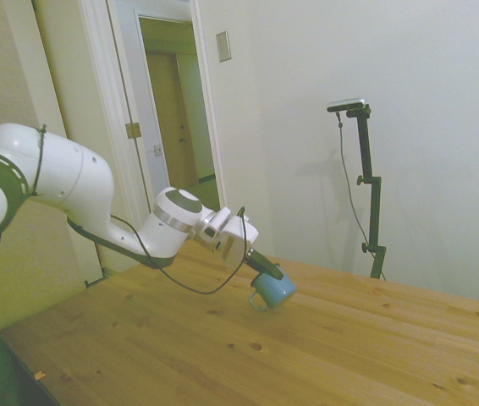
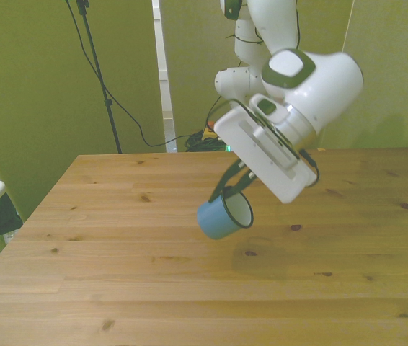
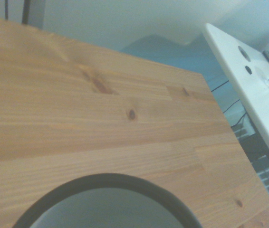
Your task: Flip the mug upright
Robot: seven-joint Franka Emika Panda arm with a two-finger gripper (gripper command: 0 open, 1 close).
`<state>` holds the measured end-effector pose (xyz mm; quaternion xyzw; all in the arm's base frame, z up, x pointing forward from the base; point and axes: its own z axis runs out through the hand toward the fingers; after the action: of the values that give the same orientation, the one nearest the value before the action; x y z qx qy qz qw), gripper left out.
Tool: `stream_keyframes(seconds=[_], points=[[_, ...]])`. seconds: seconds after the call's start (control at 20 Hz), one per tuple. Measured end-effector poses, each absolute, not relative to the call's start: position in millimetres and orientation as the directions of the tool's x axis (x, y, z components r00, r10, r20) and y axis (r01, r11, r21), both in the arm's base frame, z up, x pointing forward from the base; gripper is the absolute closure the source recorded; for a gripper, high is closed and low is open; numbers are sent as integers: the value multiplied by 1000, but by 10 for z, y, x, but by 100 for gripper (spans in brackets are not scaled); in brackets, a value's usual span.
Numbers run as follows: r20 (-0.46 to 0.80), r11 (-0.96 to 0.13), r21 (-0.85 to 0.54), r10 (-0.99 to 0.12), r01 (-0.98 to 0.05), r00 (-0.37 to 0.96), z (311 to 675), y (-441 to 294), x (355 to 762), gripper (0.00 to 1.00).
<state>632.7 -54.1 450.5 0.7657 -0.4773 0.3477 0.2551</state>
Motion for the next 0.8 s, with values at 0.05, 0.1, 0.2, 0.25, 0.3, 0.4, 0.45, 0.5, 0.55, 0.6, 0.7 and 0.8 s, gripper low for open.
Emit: stream_keyframes(seconds=[0.05, 0.1, 0.2, 0.25, 0.3, 0.4, 0.45, 0.5, 0.55, 0.6, 0.7, 0.8], points=[[755, -424, 17, -588, -905, 290, 4729, -639, 6265, 100], [729, -433, -25, -625, -901, 280, 4945, -742, 6174, 100], [667, -449, -99, -693, -888, 276, 5226, -874, 5989, 100], [630, -455, -130, -724, -881, 280, 5281, -893, 5920, 100], [591, -459, -159, -754, -874, 288, 5284, -883, 5881, 100], [507, -463, -211, -805, -861, 309, 5167, -824, 5882, 100], [463, -466, -237, -825, -852, 322, 5081, -790, 5908, 100], [418, -468, -264, -843, -843, 337, 4981, -759, 5946, 100], [375, -470, -290, -857, -834, 353, 4883, -730, 5995, 100], [333, -472, -315, -868, -824, 370, 4783, -707, 6048, 100], [267, -484, -372, -873, -792, 408, 4589, -658, 6166, 100], [224, -500, -434, -866, -750, 448, 4461, -605, 6289, 100]])
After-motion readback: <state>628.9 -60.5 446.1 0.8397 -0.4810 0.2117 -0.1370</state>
